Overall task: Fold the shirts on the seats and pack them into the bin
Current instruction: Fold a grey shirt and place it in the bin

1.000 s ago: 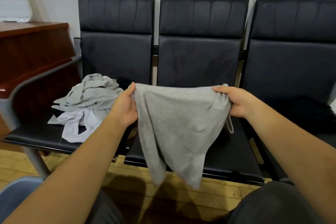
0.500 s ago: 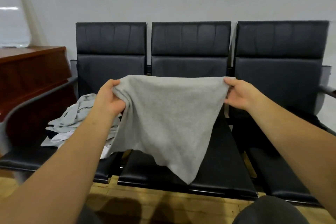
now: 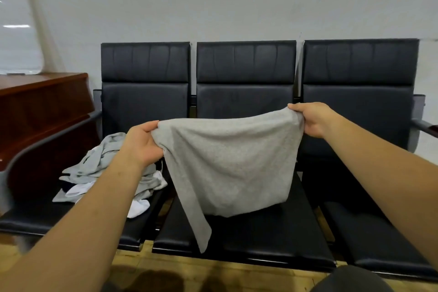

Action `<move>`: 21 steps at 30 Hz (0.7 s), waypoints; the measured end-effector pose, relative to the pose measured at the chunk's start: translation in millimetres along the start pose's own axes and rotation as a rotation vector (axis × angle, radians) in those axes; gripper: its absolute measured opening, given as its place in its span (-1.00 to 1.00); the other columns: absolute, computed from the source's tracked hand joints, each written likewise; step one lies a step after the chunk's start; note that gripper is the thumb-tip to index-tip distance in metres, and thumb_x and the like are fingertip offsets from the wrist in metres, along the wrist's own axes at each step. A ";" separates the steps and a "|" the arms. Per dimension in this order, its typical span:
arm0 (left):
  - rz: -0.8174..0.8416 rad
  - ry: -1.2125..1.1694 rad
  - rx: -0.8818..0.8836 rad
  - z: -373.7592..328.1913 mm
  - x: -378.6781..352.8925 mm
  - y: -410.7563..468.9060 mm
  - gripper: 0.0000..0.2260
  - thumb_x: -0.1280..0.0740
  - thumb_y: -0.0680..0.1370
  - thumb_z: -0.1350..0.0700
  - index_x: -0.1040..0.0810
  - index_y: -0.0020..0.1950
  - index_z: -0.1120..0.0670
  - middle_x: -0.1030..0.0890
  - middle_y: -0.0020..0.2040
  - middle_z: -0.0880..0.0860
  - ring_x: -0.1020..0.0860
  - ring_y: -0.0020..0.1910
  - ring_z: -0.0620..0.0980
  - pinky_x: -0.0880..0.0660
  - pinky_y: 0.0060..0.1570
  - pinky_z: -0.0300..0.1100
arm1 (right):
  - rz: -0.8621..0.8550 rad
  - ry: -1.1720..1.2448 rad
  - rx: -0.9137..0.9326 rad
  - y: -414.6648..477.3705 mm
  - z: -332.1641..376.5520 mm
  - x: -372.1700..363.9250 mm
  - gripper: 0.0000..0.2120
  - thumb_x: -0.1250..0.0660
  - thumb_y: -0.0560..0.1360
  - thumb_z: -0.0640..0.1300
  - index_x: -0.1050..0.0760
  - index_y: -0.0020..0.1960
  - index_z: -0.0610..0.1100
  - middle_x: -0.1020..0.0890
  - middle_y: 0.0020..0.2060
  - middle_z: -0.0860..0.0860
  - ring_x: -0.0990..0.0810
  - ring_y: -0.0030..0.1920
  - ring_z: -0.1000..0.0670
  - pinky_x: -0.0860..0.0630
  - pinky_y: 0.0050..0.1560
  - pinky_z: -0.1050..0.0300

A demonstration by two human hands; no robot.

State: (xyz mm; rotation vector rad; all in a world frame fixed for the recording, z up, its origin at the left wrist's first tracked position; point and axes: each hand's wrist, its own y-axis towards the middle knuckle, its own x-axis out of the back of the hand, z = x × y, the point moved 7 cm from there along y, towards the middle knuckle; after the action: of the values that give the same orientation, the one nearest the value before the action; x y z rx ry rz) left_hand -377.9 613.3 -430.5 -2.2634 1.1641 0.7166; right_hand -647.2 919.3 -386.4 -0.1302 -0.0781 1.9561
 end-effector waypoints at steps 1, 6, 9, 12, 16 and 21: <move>0.020 0.001 -0.020 -1.9 -1.0 -1.0 -0.60 -0.25 0.49 0.18 -0.52 0.30 0.28 -0.65 0.20 0.23 -0.62 0.18 0.19 -0.50 0.15 0.09 | 0.006 -0.023 -0.034 0.5 -3.7 1.4 -0.82 -0.41 0.56 -0.22 -0.60 0.15 -0.26 -0.67 0.10 -0.15 -0.68 0.02 -0.10 -0.64 -0.04 -0.02; 0.051 0.085 -0.077 -11.1 -8.3 3.4 -0.78 -0.31 0.57 0.08 -0.68 0.07 0.16 -0.69 0.04 0.11 -0.68 -0.05 0.07 -0.54 0.10 -0.02 | 0.060 0.034 -0.121 1.0 -10.7 2.1 -0.77 -0.41 0.56 -0.21 -0.59 0.20 -0.24 -0.68 0.11 -0.13 -0.68 0.07 -0.09 -0.64 -0.10 -0.02; -0.005 0.201 -0.136 -24.6 -7.5 12.0 -0.77 -0.33 0.62 0.04 -0.69 0.17 0.11 -0.70 0.15 0.11 -0.67 0.06 0.06 -0.56 0.12 0.02 | 0.083 0.157 -0.075 2.3 -5.0 0.8 -0.77 -0.32 0.61 -0.20 -0.54 0.25 -0.24 -0.66 0.12 -0.11 -0.66 0.12 -0.09 -0.60 -0.01 -0.03; -0.091 0.310 -0.216 -49.7 -2.2 18.5 -0.76 -0.40 0.57 0.11 -0.67 0.22 0.09 -0.68 0.18 0.13 -0.64 0.15 0.11 -0.57 0.06 0.07 | 0.030 0.176 0.035 7.1 3.9 7.0 -0.77 -0.33 0.61 -0.19 -0.55 0.24 -0.22 -0.66 0.14 -0.11 -0.65 0.12 -0.09 -0.59 -0.04 -0.01; -0.139 0.469 -0.362 -77.9 -10.6 23.5 -0.85 -0.39 0.57 0.22 -0.63 0.12 0.17 -0.67 0.10 0.16 -0.64 0.01 0.08 -0.58 -0.05 -0.02 | -0.071 0.156 0.131 17.5 12.3 17.5 -0.80 -0.38 0.58 -0.17 -0.63 0.18 -0.17 -0.67 0.12 -0.07 -0.65 0.12 -0.05 -0.60 -0.01 0.06; -0.166 0.789 -0.474 -96.6 -27.4 45.8 -0.94 -0.44 0.56 0.19 -0.65 0.01 0.08 -0.68 0.00 0.06 -0.64 -0.07 -0.03 -0.55 -0.16 -0.23 | -0.224 -0.039 0.194 43.3 15.6 27.4 -0.75 -0.52 0.47 -0.12 -0.66 0.11 -0.16 -0.66 -0.04 -0.02 -0.56 -0.15 0.03 -0.43 -0.27 0.16</move>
State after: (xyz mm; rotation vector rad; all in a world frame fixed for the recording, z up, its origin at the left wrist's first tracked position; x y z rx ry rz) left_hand -408.1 544.5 -349.7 -3.1512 1.1779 -0.0113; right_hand -699.2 928.4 -377.5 0.0436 0.0693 1.7323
